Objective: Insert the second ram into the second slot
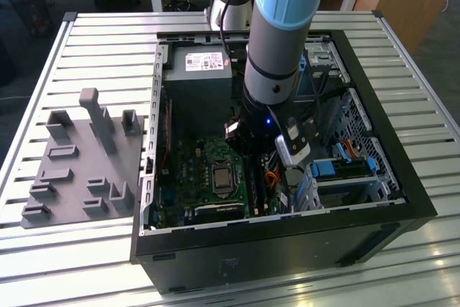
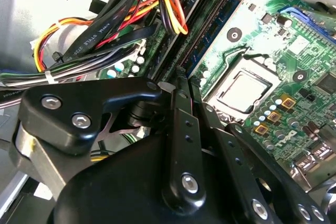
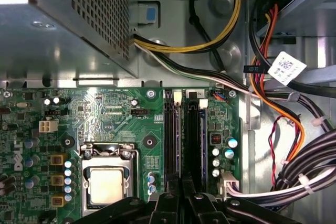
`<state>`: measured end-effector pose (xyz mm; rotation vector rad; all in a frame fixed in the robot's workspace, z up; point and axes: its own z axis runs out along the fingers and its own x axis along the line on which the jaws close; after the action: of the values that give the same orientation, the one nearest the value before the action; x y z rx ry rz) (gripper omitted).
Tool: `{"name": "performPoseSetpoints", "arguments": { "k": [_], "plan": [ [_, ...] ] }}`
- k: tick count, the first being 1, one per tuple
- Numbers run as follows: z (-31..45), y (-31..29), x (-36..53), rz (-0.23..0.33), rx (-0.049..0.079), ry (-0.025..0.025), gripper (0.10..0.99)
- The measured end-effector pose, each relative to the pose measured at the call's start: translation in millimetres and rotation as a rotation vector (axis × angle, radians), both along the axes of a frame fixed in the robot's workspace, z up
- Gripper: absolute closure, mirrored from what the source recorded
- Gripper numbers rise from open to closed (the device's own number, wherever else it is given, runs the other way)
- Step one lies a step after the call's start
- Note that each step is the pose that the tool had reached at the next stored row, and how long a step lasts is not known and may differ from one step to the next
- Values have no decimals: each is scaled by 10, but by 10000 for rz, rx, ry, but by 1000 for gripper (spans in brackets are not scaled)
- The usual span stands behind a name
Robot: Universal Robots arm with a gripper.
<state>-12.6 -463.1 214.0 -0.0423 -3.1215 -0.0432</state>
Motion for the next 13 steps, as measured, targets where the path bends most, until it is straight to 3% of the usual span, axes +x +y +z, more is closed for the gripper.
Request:
{"name": "performPoseSetpoints", "arguments": {
  "k": [6, 8, 9, 13],
  "plan": [
    [-10, 0, 0, 0, -1, 4, 949],
    [-13, 0, 0, 0, -1, 5, 937],
    [-14, 0, 0, 1, -1, 5, 875],
    [-13, 0, 0, 1, 0, 5, 875]
  ]
}}
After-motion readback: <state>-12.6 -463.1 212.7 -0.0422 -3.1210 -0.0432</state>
